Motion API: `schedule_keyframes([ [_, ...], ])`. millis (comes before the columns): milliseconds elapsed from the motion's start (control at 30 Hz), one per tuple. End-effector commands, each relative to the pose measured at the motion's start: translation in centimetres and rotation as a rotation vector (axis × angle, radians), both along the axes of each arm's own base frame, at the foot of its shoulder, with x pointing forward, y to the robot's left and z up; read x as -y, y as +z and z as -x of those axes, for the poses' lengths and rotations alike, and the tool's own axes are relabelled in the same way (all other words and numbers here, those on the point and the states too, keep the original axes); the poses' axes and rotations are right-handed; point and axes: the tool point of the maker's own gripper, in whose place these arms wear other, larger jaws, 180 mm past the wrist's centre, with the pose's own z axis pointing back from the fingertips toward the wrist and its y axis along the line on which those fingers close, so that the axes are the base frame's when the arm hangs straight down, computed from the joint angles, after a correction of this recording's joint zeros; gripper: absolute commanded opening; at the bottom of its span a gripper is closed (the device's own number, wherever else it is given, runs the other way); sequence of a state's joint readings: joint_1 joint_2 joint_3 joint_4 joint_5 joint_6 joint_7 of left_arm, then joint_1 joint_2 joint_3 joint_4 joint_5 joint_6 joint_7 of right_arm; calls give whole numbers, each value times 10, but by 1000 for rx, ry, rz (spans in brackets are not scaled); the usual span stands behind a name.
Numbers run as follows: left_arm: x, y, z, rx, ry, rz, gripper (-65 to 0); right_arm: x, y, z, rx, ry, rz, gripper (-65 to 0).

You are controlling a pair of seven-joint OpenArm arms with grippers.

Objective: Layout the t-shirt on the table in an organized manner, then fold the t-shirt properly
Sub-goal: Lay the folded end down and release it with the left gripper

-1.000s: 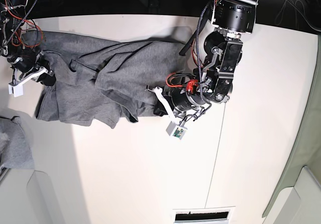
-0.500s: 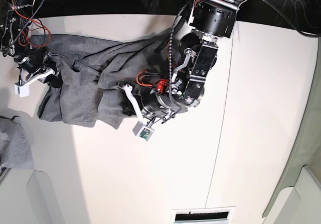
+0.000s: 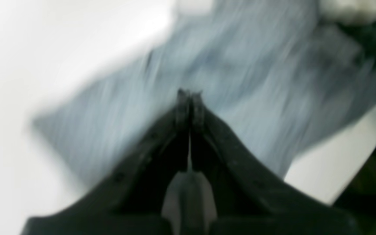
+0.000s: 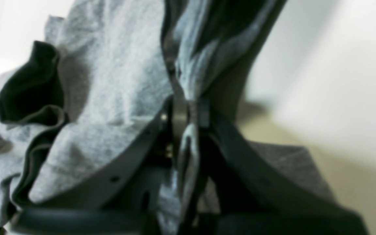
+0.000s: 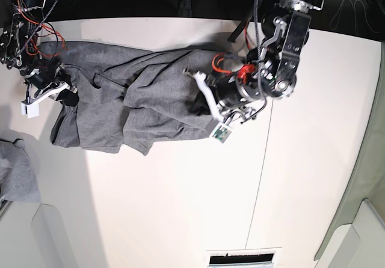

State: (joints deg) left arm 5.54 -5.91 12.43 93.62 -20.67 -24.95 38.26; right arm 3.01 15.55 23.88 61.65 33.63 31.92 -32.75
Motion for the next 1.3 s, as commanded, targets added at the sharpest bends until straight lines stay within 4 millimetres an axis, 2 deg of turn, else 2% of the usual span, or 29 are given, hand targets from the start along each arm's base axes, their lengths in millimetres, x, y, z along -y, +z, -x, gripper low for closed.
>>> schedule_keyframes([
  [0,10,21,-6,68,-12,79,-637,8,7,-5,15,3,21,-650],
  [100,4,9,9,46,9,109,-637,9,7,-5,16,2,23,-650],
  [300,10,-40,56,-89,-39,143,-637,7,7,-6,17,1,19,-650],
  [367,5,-53,58,-112,-29,129,-637,7,9,-8,23,0,15,-650],
  [433,3,-56,52,-114,-28,122,-637,7,11,-11,31,-1,15,-650],
  [533,12,-39,45,-76,-81,161,-637,8,11,-12,31,0,18,-650],
  [633,24,-5,38,-16,-126,226,-637,8,9,-10,21,5,22,-650],
  [800,30,45,26,121,-165,232,-637,8,12,-13,30,2,20,-650],
  [867,31,48,25,128,-168,233,-637,8,11,-11,27,2,20,-650],
  [1067,21,34,26,105,-151,185,-637,9,13,-14,35,2,24,-650],
  [1267,-26,34,8,86,-14,181,-637,10,11,-14,31,7,38,-650],
])
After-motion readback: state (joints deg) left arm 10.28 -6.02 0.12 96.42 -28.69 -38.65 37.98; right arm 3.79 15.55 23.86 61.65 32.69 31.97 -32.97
